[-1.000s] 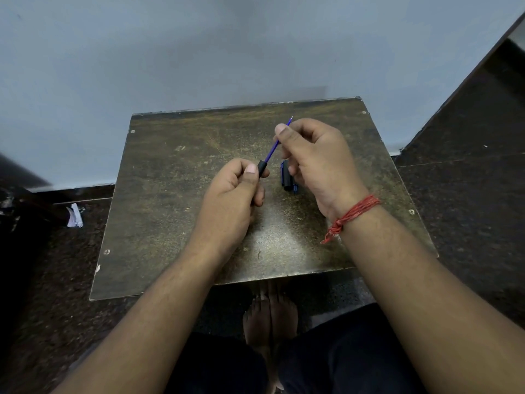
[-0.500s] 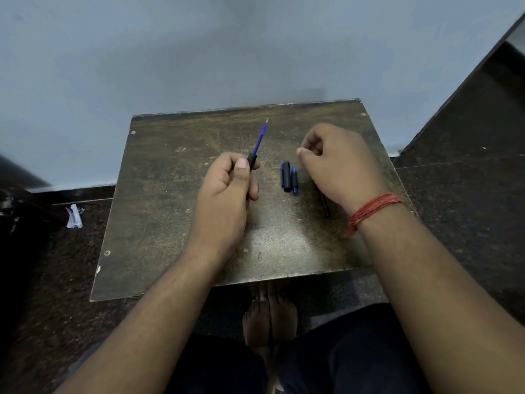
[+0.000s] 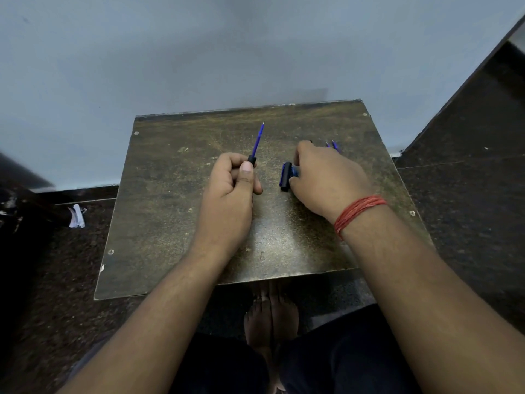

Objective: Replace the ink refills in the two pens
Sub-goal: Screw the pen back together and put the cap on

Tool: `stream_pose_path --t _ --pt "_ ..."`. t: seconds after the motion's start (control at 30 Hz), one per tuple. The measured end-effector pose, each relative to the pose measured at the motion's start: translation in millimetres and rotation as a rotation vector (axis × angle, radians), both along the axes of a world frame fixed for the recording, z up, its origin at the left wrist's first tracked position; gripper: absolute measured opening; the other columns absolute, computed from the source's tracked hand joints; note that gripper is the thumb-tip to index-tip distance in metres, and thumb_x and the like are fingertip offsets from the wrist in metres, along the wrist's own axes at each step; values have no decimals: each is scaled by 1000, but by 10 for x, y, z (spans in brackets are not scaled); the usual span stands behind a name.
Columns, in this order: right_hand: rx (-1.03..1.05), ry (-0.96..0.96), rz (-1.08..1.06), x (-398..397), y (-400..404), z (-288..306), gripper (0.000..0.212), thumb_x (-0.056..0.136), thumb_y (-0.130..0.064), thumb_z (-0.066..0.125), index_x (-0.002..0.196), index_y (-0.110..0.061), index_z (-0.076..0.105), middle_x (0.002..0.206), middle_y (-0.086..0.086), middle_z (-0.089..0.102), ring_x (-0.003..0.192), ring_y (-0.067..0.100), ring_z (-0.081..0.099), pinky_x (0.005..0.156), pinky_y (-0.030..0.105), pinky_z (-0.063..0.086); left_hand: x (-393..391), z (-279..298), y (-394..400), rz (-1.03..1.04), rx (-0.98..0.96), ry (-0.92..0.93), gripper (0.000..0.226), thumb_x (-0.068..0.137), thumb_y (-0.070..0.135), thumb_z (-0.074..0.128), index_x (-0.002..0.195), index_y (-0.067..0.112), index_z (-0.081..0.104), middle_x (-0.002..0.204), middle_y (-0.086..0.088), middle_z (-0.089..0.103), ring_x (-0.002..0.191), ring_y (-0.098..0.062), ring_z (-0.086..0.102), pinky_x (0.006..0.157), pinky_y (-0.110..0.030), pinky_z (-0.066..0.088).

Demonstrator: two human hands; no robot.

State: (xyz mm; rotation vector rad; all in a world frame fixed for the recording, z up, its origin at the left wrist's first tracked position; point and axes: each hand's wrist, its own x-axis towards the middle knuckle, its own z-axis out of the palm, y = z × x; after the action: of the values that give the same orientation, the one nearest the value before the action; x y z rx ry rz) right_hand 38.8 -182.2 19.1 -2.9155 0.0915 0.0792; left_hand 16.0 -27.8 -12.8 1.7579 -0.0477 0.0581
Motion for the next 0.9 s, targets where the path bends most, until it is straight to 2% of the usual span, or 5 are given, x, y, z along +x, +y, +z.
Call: stream_pose_path --t 0.1,0.2,0.37,0.5,0.9 --pt "12 5 -15 -1 5 5 21 96 -30 47 107 -12 47 85 3 52 75 25 45 97 42 44 -2 14 -6 12 3 -19 13 103 32 44 98 29 55 76 9 63 62 -15 48 64 -48 46" --pt "146 -55 -58 39 -26 35 25 92 -29 54 112 -16 53 90 0 54 78 23 50 78 39 47 -4 14 -3 15 -15 -11 12 106 26 45 99 28 55 74 11 63 61 -14 47 58 -40 44" --pt "995 -313 -189 90 -13 49 10 88 -15 65 95 -20 70 77 -9 65 60 0 54 59 19 42 -8 8 0 -13 4 15 12 106 24 46 99 27 55 74 11 64 57 -6 50 50 -25 44" --pt "1503 -293 -287 91 -9 73 10 91 -7 64 86 -16 66 81 9 67 42 6 35 39 17 27 -12 -6 -28 -63 33 26 14 105 28 46 94 33 54 72 12 64 60 -15 49 56 -36 43" --pt "1549 -312 -282 96 -32 49 10 92 -7 65 88 -15 64 82 5 69 40 0 40 38 16 29 -33 -16 -41 -135 36 39 14 103 29 46 93 32 54 72 9 63 56 -6 46 58 -31 38"
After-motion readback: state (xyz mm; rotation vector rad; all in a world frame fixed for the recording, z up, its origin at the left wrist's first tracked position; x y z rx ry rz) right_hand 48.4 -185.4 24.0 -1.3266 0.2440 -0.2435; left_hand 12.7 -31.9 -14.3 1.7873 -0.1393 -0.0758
